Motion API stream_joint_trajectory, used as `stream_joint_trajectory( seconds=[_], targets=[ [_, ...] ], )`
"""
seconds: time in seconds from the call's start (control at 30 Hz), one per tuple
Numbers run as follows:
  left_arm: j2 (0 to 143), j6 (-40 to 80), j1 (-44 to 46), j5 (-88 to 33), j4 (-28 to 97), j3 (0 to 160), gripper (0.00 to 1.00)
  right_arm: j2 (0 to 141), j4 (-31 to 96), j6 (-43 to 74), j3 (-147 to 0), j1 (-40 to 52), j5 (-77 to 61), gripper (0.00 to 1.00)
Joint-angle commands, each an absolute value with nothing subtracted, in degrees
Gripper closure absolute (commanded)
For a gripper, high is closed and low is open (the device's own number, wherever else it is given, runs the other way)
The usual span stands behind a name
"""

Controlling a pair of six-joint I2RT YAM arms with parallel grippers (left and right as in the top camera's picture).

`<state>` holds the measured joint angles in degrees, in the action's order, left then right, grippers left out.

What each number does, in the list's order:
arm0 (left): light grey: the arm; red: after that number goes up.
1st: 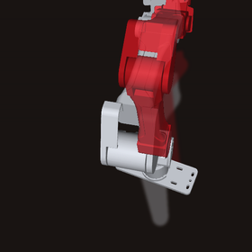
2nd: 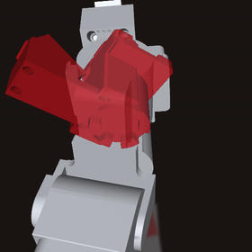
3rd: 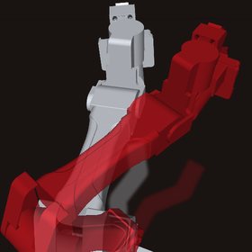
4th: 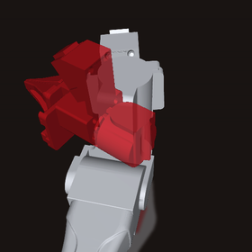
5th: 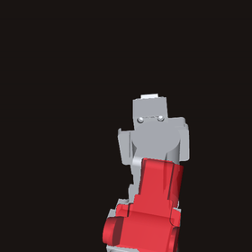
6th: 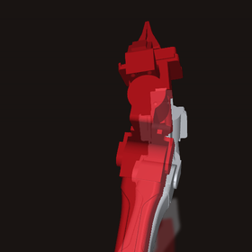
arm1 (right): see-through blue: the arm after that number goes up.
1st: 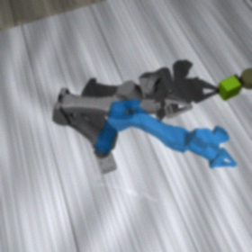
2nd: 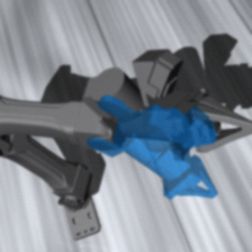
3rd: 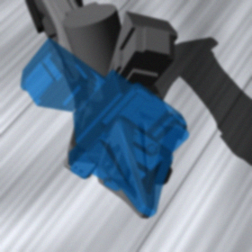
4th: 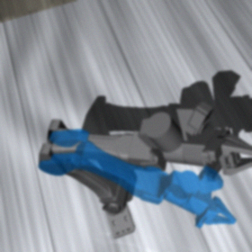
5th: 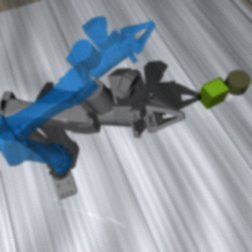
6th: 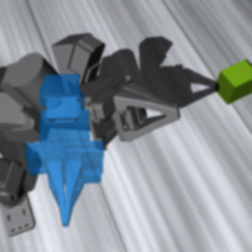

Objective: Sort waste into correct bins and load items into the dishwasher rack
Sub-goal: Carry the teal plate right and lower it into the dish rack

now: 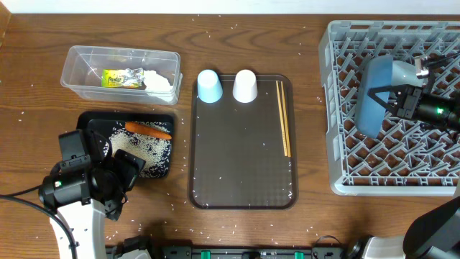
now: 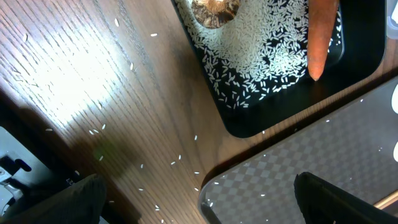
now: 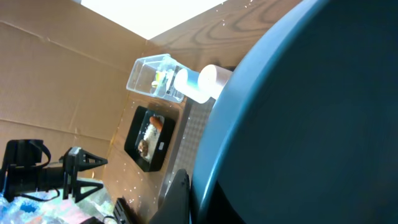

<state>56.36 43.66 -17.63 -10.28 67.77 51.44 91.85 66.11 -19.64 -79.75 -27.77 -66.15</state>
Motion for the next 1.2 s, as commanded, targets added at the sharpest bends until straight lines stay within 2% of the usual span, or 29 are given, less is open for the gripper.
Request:
stream_joint_trajectory(
  seconds=[0.0,0.37,0.6,0.7,0.83,0.87,0.9,1.17],
  targets=[
    [56.1,43.4,-17.9,-9.6,68.1,51.6,0.02,91.1,65.9,-17.7,-79.6,-27.5,-61.8,0.99],
    [56.1,43.4,-17.9,-9.6,68.1,51.6,0.02,91.0,65.3,-9.0,-79.6,-30.5,-58.3,0.98],
    [56.1,43.4,-17.9,-9.6,68.1,51.6,0.02,90.7,65.6,-2.2,-79.6,-35.4,-48.3,0.95],
    [56.1,43.4,-17.9,-9.6,68.1,51.6,0.02,90.0,65.6,1.5,-79.6,-36.2,-41.5,0.81],
    [56.1,43.4,-17.9,-9.6,68.1,51.6,0.02,88.3,66.5,5.2,-79.6,-36.2,-36.9,0.37],
    [56.1,43.4,-17.9,-9.6,68.1,51.6,0.02,87.8,66.7,6.0,-79.6,-36.2,-36.2,0.09],
    [56.1,43.4,-17.9,-9.6,68.1,51.6,0.02,87.0,66.8,6.7,-79.6,-36.2,-35.5,0.01],
    [56.1,43.4,-17.9,-9.6,68.1,51.6,0.02,76.2,67.1,10.3,-79.9,-36.2,-31.2,0.01]
  ],
)
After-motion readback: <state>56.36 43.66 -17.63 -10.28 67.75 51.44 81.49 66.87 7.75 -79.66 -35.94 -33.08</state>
